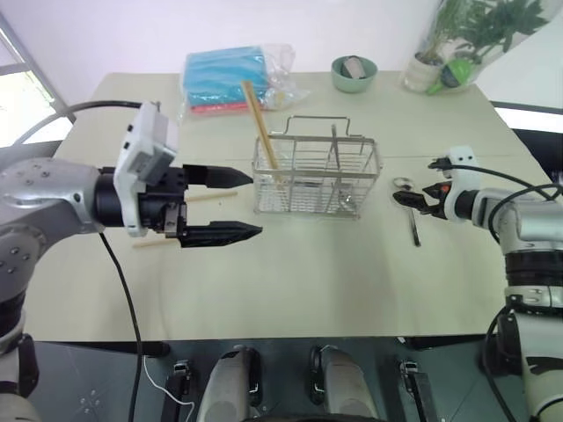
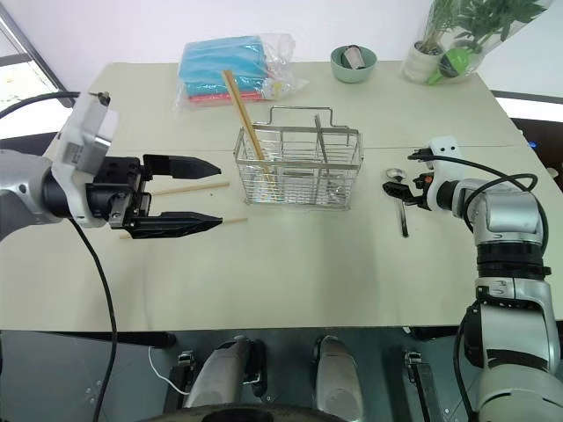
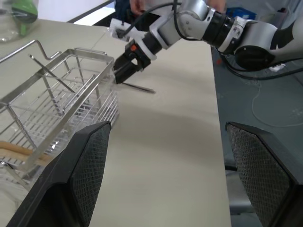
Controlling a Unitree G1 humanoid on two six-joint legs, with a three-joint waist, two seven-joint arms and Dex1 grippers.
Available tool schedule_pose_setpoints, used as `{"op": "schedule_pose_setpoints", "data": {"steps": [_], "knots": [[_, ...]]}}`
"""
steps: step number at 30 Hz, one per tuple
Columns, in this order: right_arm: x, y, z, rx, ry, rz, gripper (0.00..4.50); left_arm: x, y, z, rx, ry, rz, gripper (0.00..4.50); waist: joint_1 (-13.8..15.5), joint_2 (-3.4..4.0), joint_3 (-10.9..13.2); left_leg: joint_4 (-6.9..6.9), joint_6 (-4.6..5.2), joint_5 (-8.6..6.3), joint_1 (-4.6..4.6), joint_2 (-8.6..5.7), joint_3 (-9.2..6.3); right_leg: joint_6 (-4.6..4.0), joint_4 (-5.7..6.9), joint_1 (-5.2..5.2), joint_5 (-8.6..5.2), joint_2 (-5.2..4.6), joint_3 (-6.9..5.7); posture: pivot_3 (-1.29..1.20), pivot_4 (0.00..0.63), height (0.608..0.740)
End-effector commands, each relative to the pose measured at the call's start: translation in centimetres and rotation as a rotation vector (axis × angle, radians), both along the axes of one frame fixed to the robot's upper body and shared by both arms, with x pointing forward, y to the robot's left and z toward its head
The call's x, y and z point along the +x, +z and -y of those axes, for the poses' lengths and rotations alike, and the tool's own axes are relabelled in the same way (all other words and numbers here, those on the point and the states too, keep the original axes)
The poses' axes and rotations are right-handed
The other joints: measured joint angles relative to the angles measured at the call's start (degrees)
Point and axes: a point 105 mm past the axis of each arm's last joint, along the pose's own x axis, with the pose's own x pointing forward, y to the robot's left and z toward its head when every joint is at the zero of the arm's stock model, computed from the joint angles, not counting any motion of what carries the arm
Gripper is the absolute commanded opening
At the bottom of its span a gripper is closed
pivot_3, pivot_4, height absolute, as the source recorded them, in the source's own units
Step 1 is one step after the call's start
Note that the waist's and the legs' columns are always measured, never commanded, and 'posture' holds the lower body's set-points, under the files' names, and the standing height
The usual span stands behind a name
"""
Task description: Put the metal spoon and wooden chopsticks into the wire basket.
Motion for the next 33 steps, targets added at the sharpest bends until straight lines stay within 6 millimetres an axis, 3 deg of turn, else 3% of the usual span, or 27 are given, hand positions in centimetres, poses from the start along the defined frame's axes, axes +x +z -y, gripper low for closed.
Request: {"op": "schedule_pose_setpoints", "data": {"steps": [1, 7, 10, 17, 22, 24, 29, 32, 33], "knots": [[1.1, 1.1, 0.0, -0.003, -0.02, 0.056, 4.35, -0.3, 1.0, 0.2, -0.015, -0.016, 0.04, 4.05, 0.0, 0.0, 0.0, 0.0, -0.01, 0.0, 0.0, 0.0, 0.0, 0.0, 0.0, 0.0, 0.0, 0.0, 0.01, 0.0, 0.15, 0.715], [2.3, 0.1, -0.9, 0.033, -0.023, 0.05, 4.35, -0.6, 1.1, 0.2, -0.013, -0.021, 0.03, 4.05, -0.1, -0.01, 0.0, 0.0, -0.02, 0.01, 0.0, 0.01, -0.02, 0.01, 0.01, 0.0, 0.0, 0.02, 0.01, 0.0, 0.15, 0.715], [2.8, -0.4, -1.0, 0.047, -0.039, 0.054, 3.47, -0.7, 0.9, 0.3, -0.002, -0.024, 0.031, 4.11, -0.1, -0.01, 0.0, 0.0, -0.03, 0.02, 0.01, 0.01, -0.02, 0.01, 0.01, 0.01, 0.0, 0.03, 0.01, 0.0, 0.15, 0.715], [3.1, -1.0, -0.8, 0.058, -0.053, 0.062, 0.02, -0.6, 1.3, 0.3, -0.013, -0.02, 0.038, 4.11, -0.1, -0.01, 0.0, 0.01, -0.05, 0.03, 0.03, 0.01, -0.05, 0.01, 0.01, 0.06, 0.0, 0.04, 0.01, 0.0, 0.15, 0.715], [3.0, -0.4, 0.0, 0.022, -0.062, 0.107, 0.02, -0.4, 1.4, 0.2, -0.017, -0.014, 0.043, 4.11, 0.0, -0.01, 0.0, 0.02, -0.05, 0.04, 0.06, 0.01, -0.07, 0.01, 0.0, 0.11, 0.0, 0.06, 0.01, 0.0, 0.15, 0.715], [3.3, 1.4, 1.1, 0.019, -0.11, 0.177, 0.02, -0.2, 1.5, 0.1, -0.022, -0.002, 0.05, 4.11, 0.0, -0.01, 0.0, 0.02, -0.05, 0.04, 0.06, 0.01, -0.07, 0.01, 0.01, 0.11, 0.0, 0.05, 0.01, 0.0, 0.15, 0.715], [3.3, 8.8, 2.2, 0.062, -0.128, 0.44, 0.02, 0.4, 2.0, -0.3, -0.041, 0.025, 0.068, 4.11, 0.0, 0.02, 0.0, 0.02, -0.06, 0.04, 0.05, 0.0, -0.07, 0.01, 0.01, 0.1, 0.0, 0.05, 0.01, 0.0, 0.15, 0.715], [2.2, 18.0, -0.5, 0.218, -0.034, 0.737, 0.02, 1.0, 2.6, -0.5, -0.064, 0.053, 0.088, 4.11, -0.5, 0.11, 0.1, 0.01, -0.07, 0.04, 0.05, 0.02, -0.04, 0.01, 0.03, 0.04, 0.0, 0.05, 0.03, 0.0, 0.15, 0.715], [1.7, 19.7, -1.5, 0.258, 0.009, 0.79, 0.02, 1.1, 2.7, -0.6, -0.068, 0.059, 0.092, 4.11, -0.6, 0.14, 0.1, -0.01, -0.1, 0.06, 0.03, 0.03, -0.01, 0.01, 0.07, -0.03, 0.0, 0.07, 0.08, 0.0, 0.15, 0.715]]}}
